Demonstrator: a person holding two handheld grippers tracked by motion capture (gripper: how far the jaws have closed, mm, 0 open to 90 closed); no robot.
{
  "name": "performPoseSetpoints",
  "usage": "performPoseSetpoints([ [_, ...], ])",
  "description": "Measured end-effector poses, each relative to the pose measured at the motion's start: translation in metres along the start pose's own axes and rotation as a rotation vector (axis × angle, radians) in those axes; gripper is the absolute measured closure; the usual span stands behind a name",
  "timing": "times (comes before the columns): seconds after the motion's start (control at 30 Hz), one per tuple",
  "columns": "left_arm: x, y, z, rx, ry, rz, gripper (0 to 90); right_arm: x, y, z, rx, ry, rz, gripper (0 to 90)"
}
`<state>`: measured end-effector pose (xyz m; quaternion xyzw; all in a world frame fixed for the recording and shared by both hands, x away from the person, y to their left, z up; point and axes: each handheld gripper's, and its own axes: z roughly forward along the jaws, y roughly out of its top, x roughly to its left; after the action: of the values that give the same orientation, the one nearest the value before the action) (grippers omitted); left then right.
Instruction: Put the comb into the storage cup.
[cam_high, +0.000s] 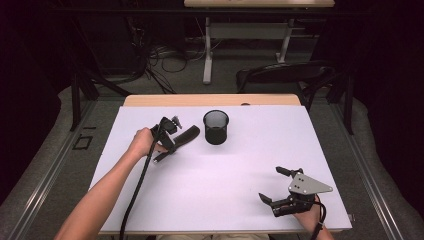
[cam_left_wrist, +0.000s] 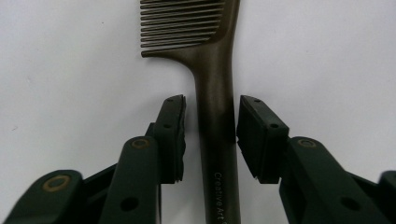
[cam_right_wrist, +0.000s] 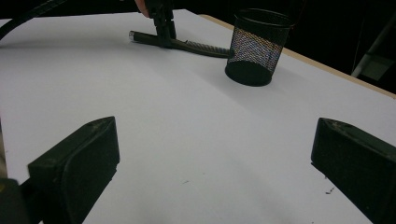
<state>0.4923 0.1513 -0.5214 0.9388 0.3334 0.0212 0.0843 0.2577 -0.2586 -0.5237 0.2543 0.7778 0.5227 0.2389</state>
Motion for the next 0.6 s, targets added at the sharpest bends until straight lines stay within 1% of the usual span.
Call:
performPoseSetpoints([
  [0.13, 0.0004, 0.0006, 0.0029, 0.000, -0.006, 0.006, 64.9, 0.0000, 0.0000, 0.0002, 0.001, -0.001, -0.001, 0.6],
  [0.17, 0.0007, 0.0011, 0.0033, 0.009, -0.011, 0.007, 65.3, -0.0001, -0.0001, 0.0002, 0.002, 0.000, -0.003, 0.6],
  [0.27, 0.0000, 0.0022, 0.0042, 0.015, -0.010, 0.025, 66.7, -0.0004, -0.0002, 0.0002, 0.004, -0.001, -0.003, 0.6],
  [0.4, -0.0010, 0.0023, 0.0042, 0.016, -0.011, 0.027, 70.6, -0.0001, -0.0001, 0.0004, 0.002, -0.001, -0.004, 0.6],
  [0.57, -0.0016, 0.0016, 0.0040, 0.010, -0.004, 0.016, 72.1, 0.0002, 0.0000, 0.0001, 0.002, -0.001, -0.001, 0.6],
  [0.6, -0.0007, 0.0005, 0.0036, 0.002, -0.011, -0.007, 72.3, 0.0001, 0.0000, 0.0000, 0.003, -0.001, -0.003, 0.6],
])
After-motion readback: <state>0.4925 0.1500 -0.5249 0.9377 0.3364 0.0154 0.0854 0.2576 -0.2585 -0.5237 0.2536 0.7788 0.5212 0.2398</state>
